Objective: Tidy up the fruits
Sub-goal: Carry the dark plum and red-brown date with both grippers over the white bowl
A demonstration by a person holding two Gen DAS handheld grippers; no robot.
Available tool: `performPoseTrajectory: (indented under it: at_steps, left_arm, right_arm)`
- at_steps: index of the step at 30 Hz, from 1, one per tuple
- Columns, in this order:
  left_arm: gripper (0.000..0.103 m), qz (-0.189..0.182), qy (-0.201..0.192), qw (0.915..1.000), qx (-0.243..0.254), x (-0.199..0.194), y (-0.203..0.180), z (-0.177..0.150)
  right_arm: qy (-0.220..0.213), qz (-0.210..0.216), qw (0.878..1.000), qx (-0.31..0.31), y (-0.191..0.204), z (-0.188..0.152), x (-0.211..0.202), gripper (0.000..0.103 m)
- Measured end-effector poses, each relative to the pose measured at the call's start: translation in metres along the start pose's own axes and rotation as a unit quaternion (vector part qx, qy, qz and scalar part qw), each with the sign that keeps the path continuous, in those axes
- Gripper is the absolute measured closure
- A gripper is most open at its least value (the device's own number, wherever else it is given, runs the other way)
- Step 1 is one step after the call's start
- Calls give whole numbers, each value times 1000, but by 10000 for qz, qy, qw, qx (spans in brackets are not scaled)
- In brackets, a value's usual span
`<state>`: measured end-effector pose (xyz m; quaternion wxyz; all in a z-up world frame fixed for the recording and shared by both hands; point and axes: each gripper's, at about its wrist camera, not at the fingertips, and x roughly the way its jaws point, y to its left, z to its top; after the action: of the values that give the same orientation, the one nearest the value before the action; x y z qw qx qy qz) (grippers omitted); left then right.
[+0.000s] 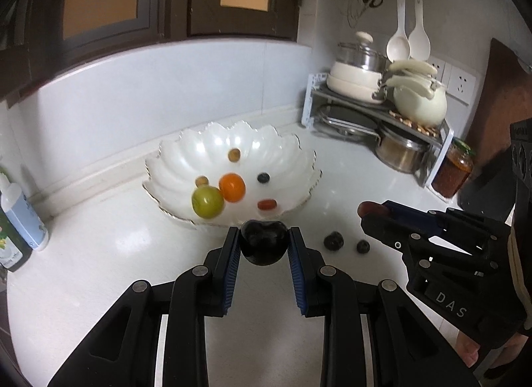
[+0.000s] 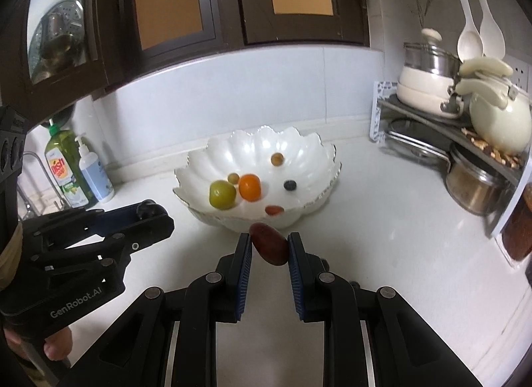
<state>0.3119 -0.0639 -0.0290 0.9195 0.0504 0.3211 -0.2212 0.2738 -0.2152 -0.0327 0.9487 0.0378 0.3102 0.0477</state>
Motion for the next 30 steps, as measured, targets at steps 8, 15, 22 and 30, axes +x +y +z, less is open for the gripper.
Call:
performPoseTrajectory:
  at_steps: [8,15,22,30]
  left_arm:
    - [74,280,-228,9993,70,-7,5,20]
    - [74,357,-385,9986,55,-9,11,35]
    - [74,363,-406,9985,-48,-5,18,48]
    - [74,404,-402,9984,-11,5,25,71]
  right_arm:
    - [-208,-2,9998,0,6,18,0,79]
    - [-374,5,9993,60,7,36,2,79]
    - [-408,-64,9990,158,5,54,9,79]
    - [-275,-80,9993,256,2,75,25,79]
